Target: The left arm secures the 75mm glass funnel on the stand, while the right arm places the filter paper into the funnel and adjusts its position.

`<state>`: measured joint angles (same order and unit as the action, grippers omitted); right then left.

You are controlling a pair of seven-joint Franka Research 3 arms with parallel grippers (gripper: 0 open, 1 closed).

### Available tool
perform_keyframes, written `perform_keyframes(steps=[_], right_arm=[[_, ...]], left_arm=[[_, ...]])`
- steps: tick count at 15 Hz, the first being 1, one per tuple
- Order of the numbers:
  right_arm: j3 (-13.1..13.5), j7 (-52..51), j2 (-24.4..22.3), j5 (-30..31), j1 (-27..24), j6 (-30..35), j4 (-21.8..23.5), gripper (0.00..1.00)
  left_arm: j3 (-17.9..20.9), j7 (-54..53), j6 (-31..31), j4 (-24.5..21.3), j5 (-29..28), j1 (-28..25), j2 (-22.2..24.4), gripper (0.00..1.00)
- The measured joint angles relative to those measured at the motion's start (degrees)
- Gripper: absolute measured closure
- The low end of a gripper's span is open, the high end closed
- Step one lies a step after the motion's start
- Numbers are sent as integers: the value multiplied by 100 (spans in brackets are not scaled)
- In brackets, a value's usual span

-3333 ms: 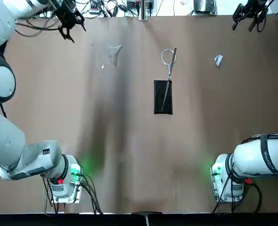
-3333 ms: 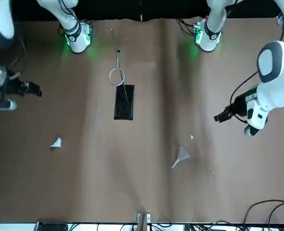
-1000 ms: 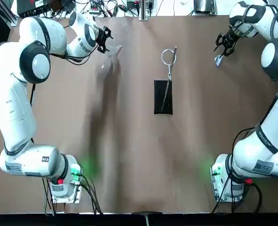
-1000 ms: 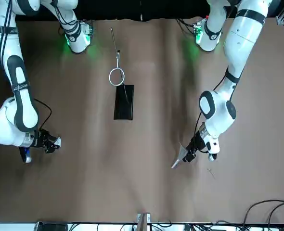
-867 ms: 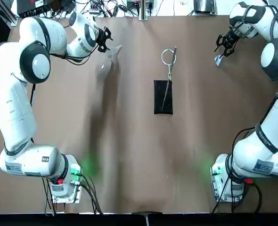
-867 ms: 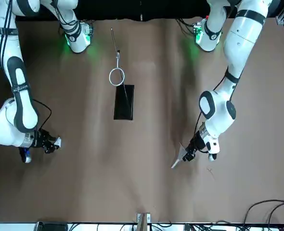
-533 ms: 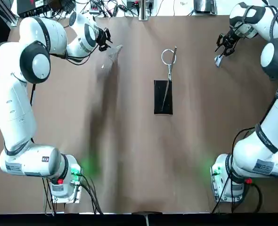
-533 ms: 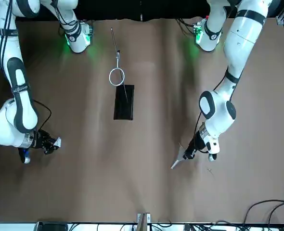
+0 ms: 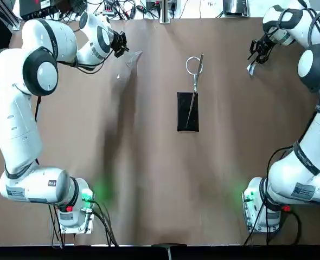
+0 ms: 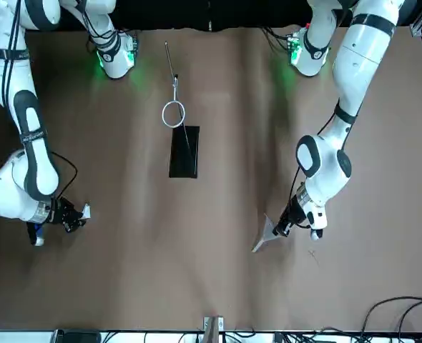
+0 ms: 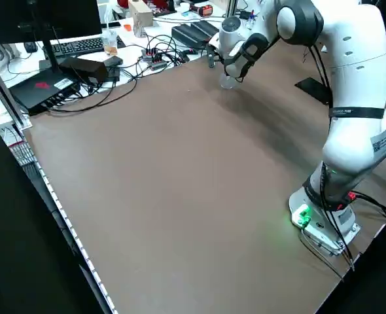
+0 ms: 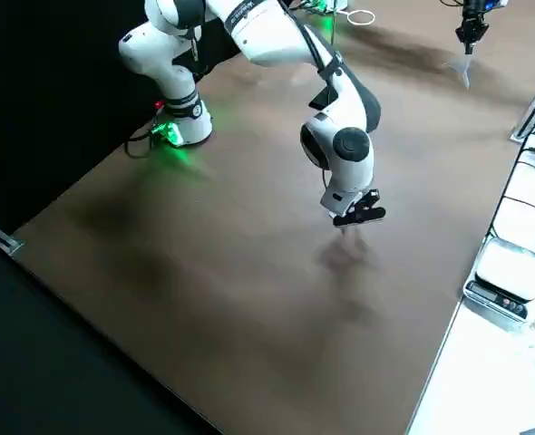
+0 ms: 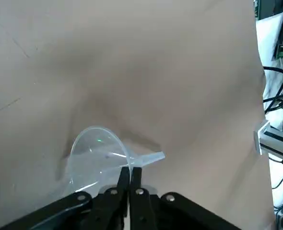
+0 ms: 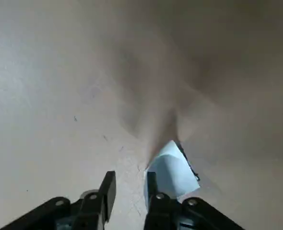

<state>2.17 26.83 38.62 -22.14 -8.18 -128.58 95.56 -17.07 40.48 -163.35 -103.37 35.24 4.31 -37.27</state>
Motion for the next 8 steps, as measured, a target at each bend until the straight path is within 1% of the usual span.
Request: perform_keyframes(steps=[3,5,6,8], right_arm=[[0,5,19,0,0,-1,-10,67],[1,5,21,0,0,-2,-14,66],[1,5,21,0,0,-1,-14,66],[2,5,26,0,-2,3,-15,67]], left_arm=[[0,15,0,-11,0,-4,50,97],[2,99,40,-83,0,-20,195,97],[3,162,170,-109,0,-33,307,97],[21,202,688,-119,0,-86,599,97]])
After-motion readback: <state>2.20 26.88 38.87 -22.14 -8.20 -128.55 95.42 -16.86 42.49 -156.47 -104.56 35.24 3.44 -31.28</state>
